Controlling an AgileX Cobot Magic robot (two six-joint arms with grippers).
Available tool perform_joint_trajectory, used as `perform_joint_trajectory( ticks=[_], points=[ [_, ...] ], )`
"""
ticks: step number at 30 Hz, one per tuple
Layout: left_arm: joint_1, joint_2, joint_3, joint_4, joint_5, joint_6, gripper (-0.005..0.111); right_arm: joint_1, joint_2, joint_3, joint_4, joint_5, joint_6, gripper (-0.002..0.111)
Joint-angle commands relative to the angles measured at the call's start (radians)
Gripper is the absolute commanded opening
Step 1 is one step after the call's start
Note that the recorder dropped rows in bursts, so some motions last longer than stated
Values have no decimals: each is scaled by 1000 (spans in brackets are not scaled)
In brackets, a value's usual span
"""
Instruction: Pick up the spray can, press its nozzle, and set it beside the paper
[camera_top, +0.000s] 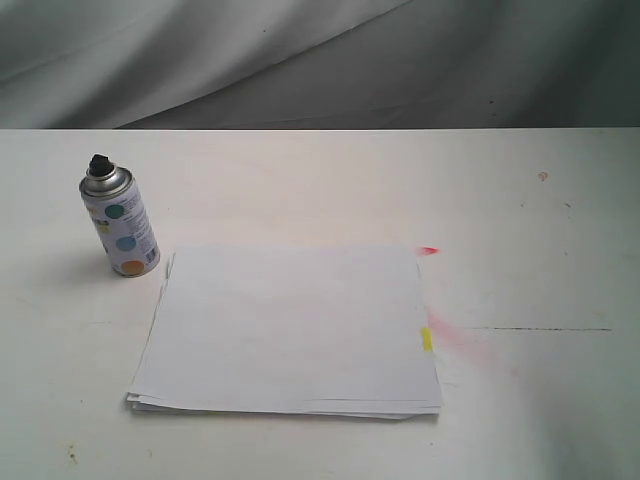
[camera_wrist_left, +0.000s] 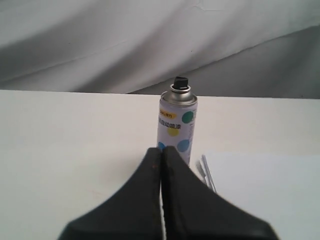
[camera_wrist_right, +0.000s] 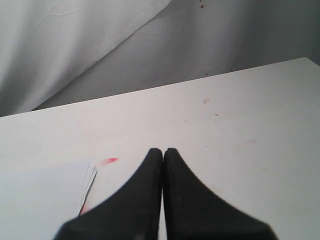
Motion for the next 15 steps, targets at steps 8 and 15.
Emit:
perform_joint_trajectory(
  ticks=[8, 15],
  points=[
    [-5, -4, 5, -340, 6, 412, 0, -7, -5, 3, 6, -1, 0, 0],
    [-5, -4, 5, -342, 6, 414, 0, -7, -5, 3, 6, -1, 0, 0]
  ],
)
